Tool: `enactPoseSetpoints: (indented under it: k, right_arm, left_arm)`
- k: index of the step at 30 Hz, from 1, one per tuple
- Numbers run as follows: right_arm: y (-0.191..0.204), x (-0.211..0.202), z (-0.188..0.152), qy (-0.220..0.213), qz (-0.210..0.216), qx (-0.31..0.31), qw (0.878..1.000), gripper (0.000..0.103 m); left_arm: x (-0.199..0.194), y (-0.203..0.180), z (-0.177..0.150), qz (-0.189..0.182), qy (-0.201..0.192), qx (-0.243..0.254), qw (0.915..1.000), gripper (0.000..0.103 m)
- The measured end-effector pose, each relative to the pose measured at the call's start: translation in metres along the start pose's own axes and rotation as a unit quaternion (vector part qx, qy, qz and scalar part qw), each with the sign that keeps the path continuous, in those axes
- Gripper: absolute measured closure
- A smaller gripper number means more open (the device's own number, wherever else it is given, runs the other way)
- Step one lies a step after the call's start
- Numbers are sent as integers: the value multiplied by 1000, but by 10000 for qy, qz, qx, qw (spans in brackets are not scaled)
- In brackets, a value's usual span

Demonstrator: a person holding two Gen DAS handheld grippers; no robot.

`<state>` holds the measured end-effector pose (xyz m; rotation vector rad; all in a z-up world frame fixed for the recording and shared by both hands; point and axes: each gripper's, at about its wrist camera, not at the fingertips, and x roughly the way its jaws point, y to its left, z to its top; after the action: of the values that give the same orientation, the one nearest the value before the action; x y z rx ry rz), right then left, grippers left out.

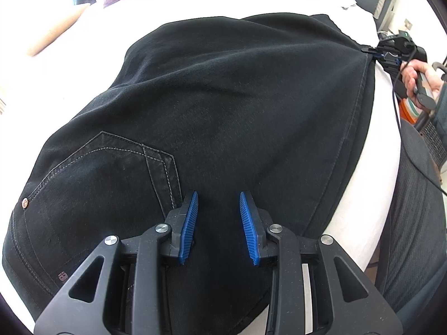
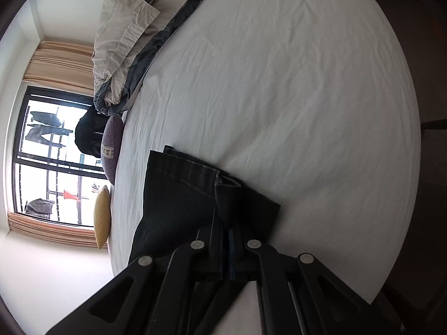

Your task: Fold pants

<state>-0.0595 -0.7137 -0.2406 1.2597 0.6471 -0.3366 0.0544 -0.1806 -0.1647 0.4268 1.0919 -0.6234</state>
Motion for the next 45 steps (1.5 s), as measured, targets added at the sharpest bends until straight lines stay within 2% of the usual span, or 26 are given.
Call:
enactPoseSetpoints:
  k: [15,21,22,24,26,27,28,31,33,35,38,41,42,43,45]
  right_arm:
    - [-5,-2,0,-125,-179,116,9997,101]
    - [0,-1,1,-26,-300,-185,9994,102]
    - [1,-6,2,11,-295,-192,9994,99]
    - [8,-23,3,-121,-534,-300,9981,81]
    - [26,-47,2,-607,-1297,-648,9876,67]
    - [39,-56,0,-786,-1450,-883,9823,66]
    - [52,-60,-1,-788,-1358,-1073,9818,66]
    - [105,-48,-12,-450,-903,-1734,9797,66]
    - [140,-25,-30,59,-182,-2092,9777,66]
    - [169,11,-54,834,498,-2347,9672,66]
    - [193,68,-93,1842,1046,-2628,9413,66]
    - [186,116,-116,2535,901,-2585,9278,66]
    - [180,127,-116,2605,861,-2517,9281,66]
    - [171,134,-111,2513,699,-2467,9333,67]
    - [146,141,-88,2292,609,-2049,9496,103]
  left_arm:
    - [-6,9,-13,-102,-94,52,9999,73]
    - [-12,10,-26,-127,-159,190,9996,73]
    - [-12,11,-27,-141,-172,170,9996,73]
    - [-12,12,-29,-146,-193,137,9996,73]
    - [-13,11,-30,-120,-211,162,9996,73]
    - [-13,11,-32,-108,-220,178,9995,73]
    - [-13,10,-33,-104,-228,188,9995,73]
    - [-12,10,-32,-121,-237,154,9995,73]
    - [-13,10,-34,-112,-234,145,9996,73]
    - [-12,10,-34,-108,-234,136,9996,73]
    - [-12,9,-33,-104,-222,144,9996,73]
    - [-12,9,-31,-132,-203,132,9996,73]
    - [-12,10,-31,-142,-203,136,9996,73]
    - [-12,10,-31,-153,-208,134,9996,73]
    - [-12,12,-31,-178,-220,142,9995,73]
